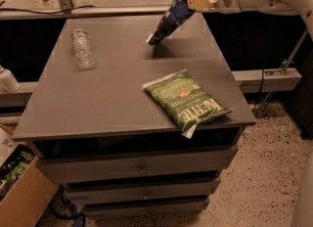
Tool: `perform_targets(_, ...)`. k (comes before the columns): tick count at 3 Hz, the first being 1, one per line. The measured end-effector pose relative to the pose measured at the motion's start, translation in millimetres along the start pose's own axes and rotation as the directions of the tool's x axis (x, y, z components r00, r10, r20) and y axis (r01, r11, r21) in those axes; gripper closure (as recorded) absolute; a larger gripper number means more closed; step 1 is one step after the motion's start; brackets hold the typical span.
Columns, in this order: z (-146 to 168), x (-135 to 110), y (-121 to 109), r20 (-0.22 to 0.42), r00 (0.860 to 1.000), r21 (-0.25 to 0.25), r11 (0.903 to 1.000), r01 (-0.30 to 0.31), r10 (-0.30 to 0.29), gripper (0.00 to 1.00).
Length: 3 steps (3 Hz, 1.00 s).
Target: Pick blue chip bag
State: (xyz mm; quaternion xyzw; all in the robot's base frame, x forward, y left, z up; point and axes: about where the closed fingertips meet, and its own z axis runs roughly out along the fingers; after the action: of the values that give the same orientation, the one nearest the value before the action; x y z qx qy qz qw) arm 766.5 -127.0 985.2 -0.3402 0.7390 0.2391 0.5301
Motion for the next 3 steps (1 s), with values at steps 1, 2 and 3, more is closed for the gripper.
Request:
perform_targets(1, -7.7, -29.1, 31.5, 0.066, 0.997, -0.087, 0.9953, 0.044, -0.038, 1.0)
perform_targets(2, -16.3, -56.8, 58.9, 0.133, 0.989, -0.161, 0.9839, 0.078, -0.056, 1.0)
perform_targets(3, -27.9, -82.4, 75.6, 0.196, 0.979, -0.206, 0.9729, 0.104, -0.063, 1.0)
